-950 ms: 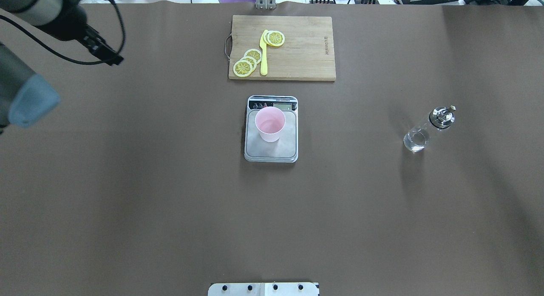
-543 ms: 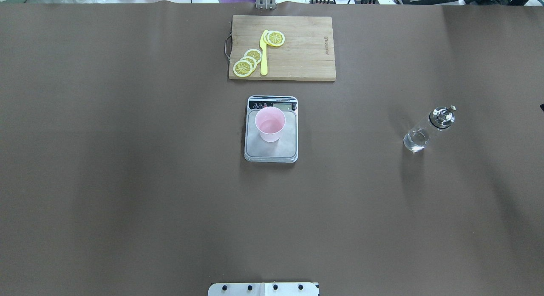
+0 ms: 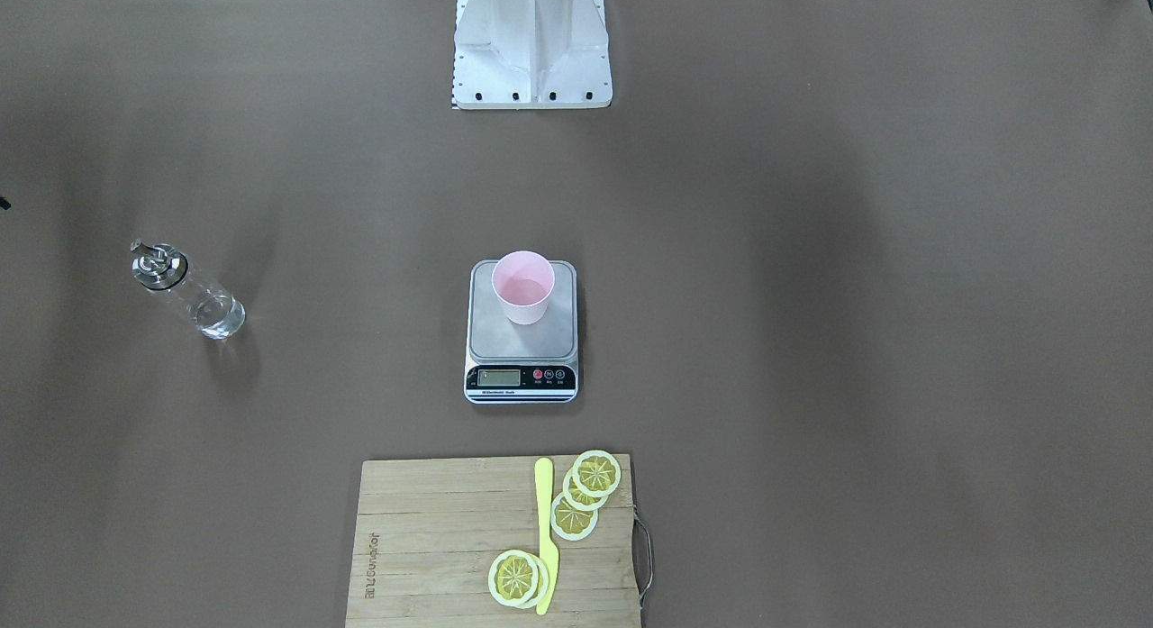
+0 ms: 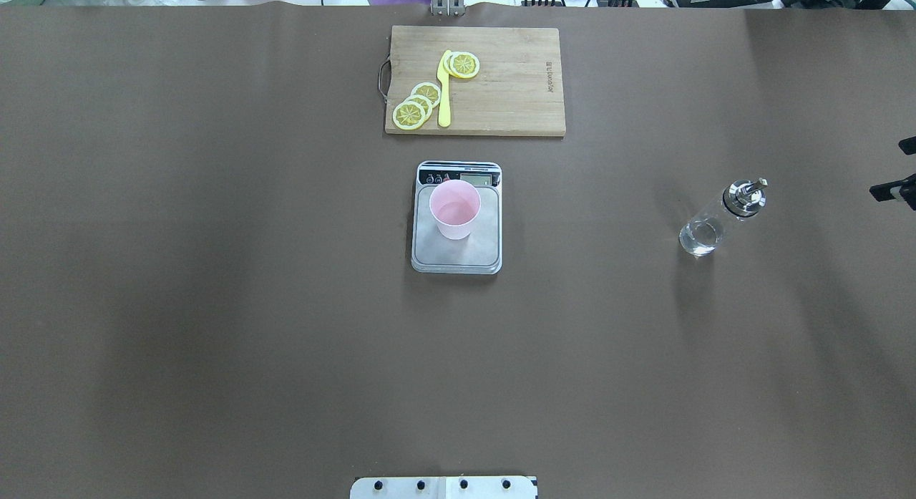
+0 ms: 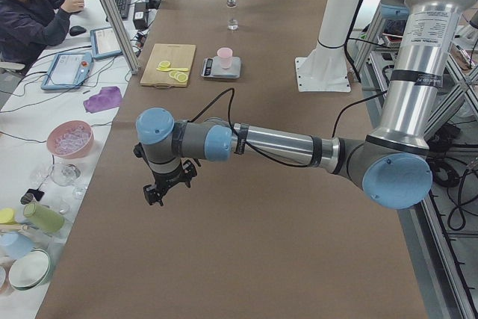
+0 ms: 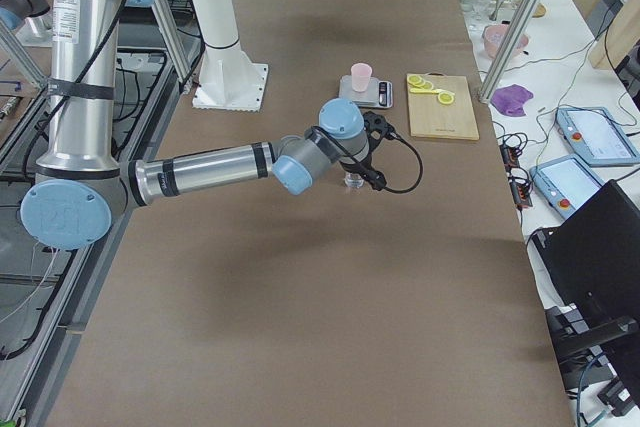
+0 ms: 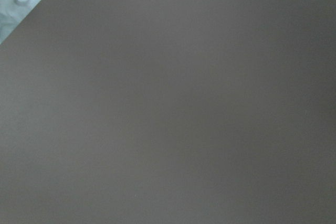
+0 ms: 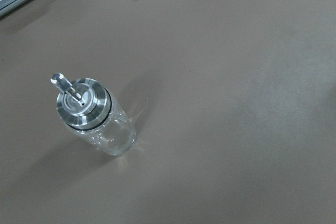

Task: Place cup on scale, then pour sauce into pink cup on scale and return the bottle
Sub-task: 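Move the right gripper toward the glass sauce dispenser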

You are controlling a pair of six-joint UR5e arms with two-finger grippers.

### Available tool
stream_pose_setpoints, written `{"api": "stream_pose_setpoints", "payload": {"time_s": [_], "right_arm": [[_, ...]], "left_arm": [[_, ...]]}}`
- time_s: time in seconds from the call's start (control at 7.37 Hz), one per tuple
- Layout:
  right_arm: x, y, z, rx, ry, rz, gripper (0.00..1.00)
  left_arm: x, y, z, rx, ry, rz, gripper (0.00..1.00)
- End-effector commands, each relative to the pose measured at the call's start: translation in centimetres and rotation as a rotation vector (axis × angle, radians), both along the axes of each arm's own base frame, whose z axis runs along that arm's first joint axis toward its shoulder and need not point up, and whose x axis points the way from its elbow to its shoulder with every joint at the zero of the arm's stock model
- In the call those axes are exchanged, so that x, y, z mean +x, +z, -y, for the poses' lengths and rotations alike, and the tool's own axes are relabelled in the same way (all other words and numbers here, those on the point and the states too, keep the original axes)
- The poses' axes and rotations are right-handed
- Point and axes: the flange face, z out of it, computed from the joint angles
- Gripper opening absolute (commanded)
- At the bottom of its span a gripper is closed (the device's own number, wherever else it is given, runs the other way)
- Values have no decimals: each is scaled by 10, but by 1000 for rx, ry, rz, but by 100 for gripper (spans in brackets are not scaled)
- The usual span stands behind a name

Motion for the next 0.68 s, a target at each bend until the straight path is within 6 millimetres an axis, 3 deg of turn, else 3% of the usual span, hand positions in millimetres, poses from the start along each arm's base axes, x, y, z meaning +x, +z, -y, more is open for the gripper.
{"api": "stream_pose_setpoints", "payload": {"time_s": [0.0, 0.14, 0.54], "right_arm": [[-6, 97, -4, 120, -69, 88, 99], [-7, 110, -8, 144, -116, 133, 99], [-18, 81, 7, 221, -166, 184, 98]], "left_arm": [[-13, 39, -21, -245, -222, -21, 98], [-12, 59, -41, -307, -252, -24, 98], [-12, 58, -42, -304, -253, -25, 98]]}}
